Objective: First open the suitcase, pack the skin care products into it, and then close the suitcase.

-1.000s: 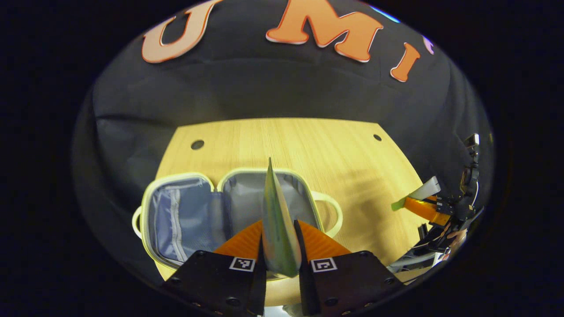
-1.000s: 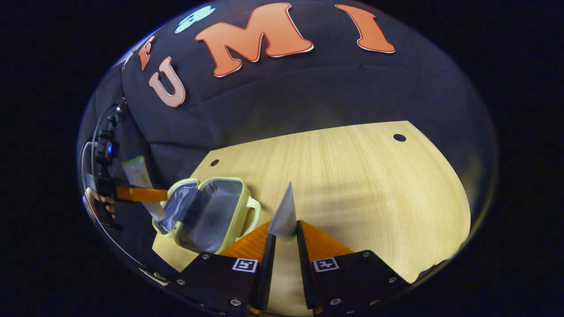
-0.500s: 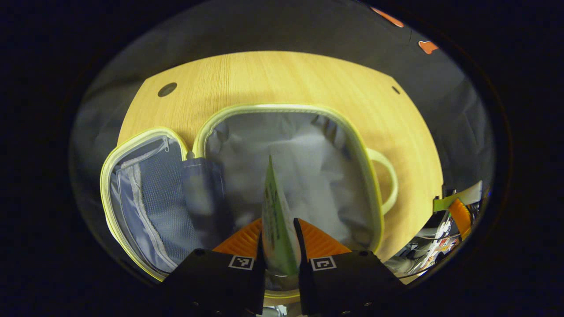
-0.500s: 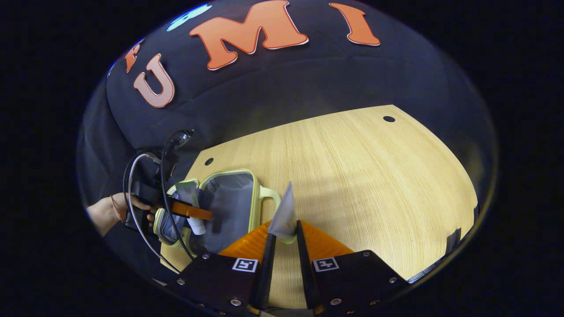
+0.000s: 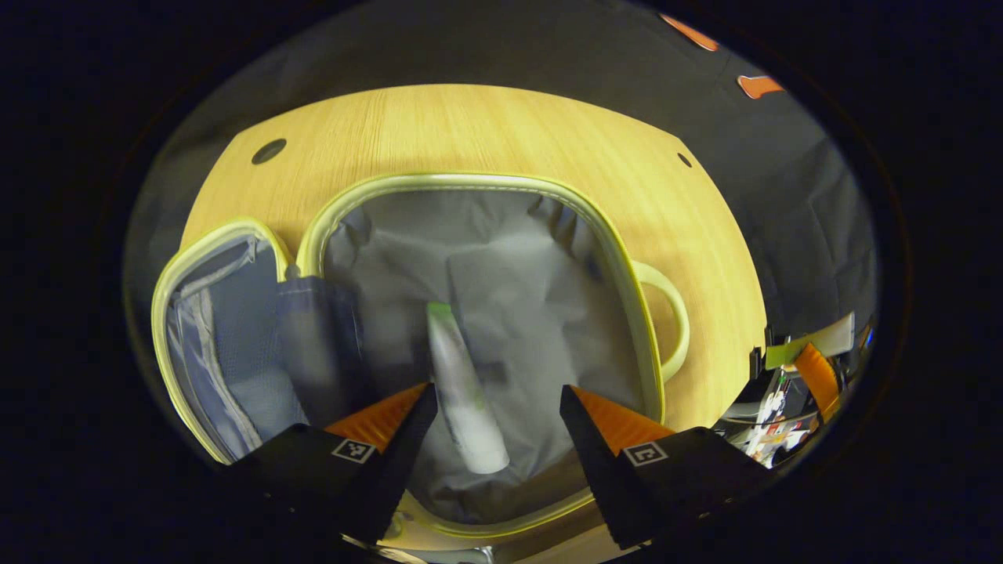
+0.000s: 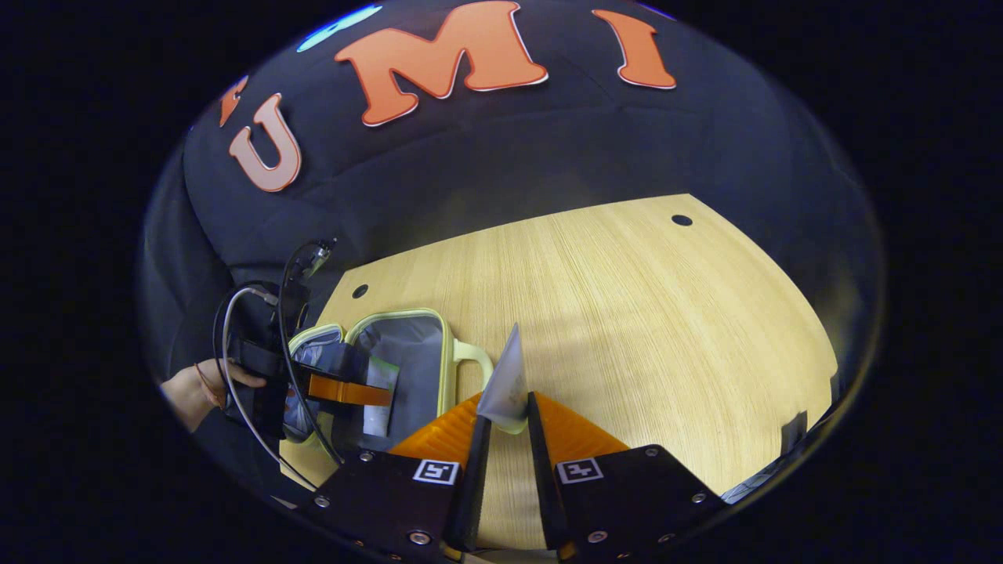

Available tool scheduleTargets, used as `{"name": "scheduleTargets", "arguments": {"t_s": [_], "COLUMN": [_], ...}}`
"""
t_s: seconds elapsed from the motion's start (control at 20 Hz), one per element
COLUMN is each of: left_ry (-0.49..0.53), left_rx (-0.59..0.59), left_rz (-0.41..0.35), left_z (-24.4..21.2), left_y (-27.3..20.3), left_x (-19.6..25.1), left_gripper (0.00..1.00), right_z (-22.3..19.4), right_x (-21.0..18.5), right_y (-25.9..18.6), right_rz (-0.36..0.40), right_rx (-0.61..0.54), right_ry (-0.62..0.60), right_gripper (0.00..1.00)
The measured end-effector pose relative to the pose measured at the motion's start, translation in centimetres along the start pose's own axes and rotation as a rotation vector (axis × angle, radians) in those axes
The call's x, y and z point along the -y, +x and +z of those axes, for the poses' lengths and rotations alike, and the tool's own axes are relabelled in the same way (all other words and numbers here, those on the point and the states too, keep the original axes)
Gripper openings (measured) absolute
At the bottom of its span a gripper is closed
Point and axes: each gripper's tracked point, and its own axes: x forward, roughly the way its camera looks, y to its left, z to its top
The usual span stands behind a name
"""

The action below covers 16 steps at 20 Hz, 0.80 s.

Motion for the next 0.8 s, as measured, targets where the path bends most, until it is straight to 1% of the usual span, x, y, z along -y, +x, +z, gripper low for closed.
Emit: {"name": "scheduleTargets", "arguments": {"t_s": [0.05,0.15,0.25,0.35,0.5,0.6,0.65,0.75,0.8], "left_ry": [0.012,0.052,0.083,0.077,0.003,-0.052,-0.081,-0.147,-0.182], "left_rx": [0.027,0.093,0.172,0.251,0.356,0.420,0.448,0.497,0.520], "left_rz": [0.004,0.014,0.016,0.014,0.001,0.016,0.035,0.071,0.086], "left_z": [0.3,0.8,1.4,1.5,0.8,0.1,-0.2,-0.8,-1.4], "left_y": [-0.6,-2.3,-4.4,-6.6,-9.9,-12.0,-13.3,-15.7,-16.8], "left_x": [0.0,-0.1,-0.1,-0.5,-1.8,-3.7,-4.9,-6.8,-7.9], "left_gripper": [0.98,0.98,0.98,0.98,0.98,0.98,0.98,0.98,0.98], "right_z": [0.5,1.6,2.8,4.2,5.8,5.8,5.0,2.8,2.1], "right_x": [-0.5,-1.2,-2.0,-3.6,-7.7,-10.7,-12.1,-15.3,-16.3], "right_y": [-0.1,-0.1,-0.3,-0.5,-0.3,0.3,0.7,1.3,1.4], "right_rz": [0.014,0.035,0.051,0.086,0.165,0.225,0.257,0.334,0.355], "right_rx": [0.004,0.011,0.016,0.022,0.016,-0.009,-0.038,-0.132,-0.170], "right_ry": [-0.002,-0.018,-0.068,-0.121,-0.181,-0.225,-0.235,-0.224,-0.219], "right_gripper": [0.31,0.31,0.31,0.31,0.31,0.31,0.31,0.31,0.31]}}
